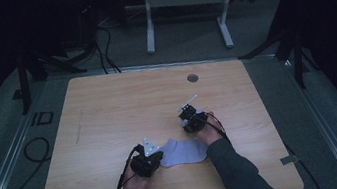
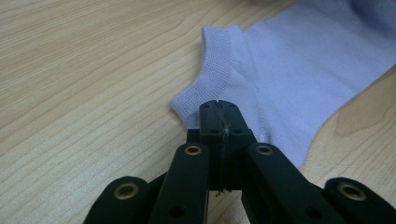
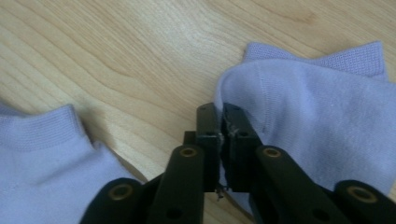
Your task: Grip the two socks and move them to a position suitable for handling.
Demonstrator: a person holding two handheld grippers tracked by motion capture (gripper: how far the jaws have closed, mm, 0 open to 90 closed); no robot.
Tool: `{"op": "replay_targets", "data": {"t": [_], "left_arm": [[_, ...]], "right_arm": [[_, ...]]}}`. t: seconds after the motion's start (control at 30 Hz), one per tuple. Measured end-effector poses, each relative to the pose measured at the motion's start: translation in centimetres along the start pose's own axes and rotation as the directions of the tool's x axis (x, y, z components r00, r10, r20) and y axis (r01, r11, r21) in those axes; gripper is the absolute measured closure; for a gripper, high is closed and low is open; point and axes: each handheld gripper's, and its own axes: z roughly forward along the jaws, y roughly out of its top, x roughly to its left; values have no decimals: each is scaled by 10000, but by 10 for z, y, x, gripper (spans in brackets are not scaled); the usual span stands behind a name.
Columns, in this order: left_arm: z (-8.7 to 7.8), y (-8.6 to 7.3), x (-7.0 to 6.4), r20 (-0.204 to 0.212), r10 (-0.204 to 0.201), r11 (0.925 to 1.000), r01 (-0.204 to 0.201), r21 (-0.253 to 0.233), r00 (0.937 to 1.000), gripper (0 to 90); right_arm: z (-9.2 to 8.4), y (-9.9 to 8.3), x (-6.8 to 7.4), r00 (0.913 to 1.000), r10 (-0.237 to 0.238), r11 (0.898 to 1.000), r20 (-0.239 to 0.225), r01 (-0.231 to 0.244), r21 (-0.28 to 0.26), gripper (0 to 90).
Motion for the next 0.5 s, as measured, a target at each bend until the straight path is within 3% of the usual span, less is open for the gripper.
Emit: {"op": "replay_targets", "data": {"t": [0.17,0.4,0.5], "left_arm": [[0,0,0,18,13,10000,-13,4,10000,900],[1,0,-1,-28,32,10000,-32,-42,10000,900],[1,0,-1,-25,19,10000,-20,-46,10000,900]], "right_arm": [[-2,-2,-8,9976,465,9988,-518,-471,-113,888],[-14,-6,-2,9966,299,9974,-762,-347,-630,887],[-24,-6,-1,9938,299,9943,-1074,-406,-989,887]]}}
